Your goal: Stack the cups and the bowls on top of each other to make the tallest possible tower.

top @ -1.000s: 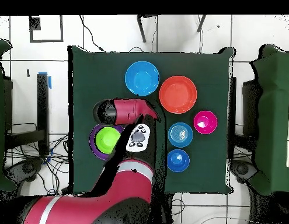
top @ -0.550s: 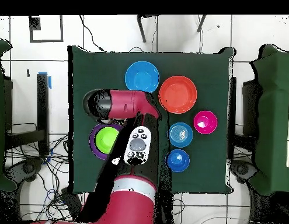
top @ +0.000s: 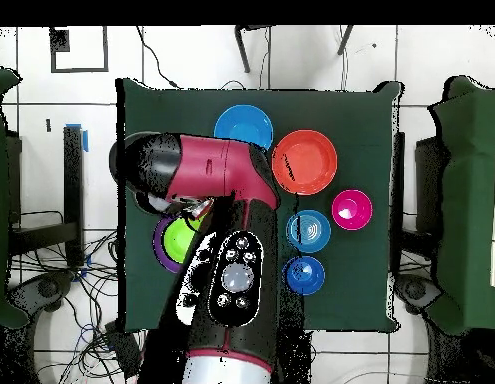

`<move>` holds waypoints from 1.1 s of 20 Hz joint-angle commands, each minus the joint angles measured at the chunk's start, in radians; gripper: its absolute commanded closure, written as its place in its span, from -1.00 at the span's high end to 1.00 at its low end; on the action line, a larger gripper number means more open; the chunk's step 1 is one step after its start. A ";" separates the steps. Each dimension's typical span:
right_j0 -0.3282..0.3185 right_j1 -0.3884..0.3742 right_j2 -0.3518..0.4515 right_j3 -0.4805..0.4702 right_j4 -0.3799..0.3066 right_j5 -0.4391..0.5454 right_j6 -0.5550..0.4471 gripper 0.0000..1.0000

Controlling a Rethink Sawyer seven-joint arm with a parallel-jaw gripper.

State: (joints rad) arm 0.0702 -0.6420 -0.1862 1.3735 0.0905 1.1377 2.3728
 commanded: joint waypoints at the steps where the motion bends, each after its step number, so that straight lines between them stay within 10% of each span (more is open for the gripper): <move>1: 0.018 -0.065 0.090 0.070 0.042 0.054 0.057 -1.00; 22: 0.094 -0.042 0.070 0.264 0.067 -0.240 0.072 -1.00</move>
State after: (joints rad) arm 0.1548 -0.7258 -0.1856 1.5096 0.1769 1.0178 2.3728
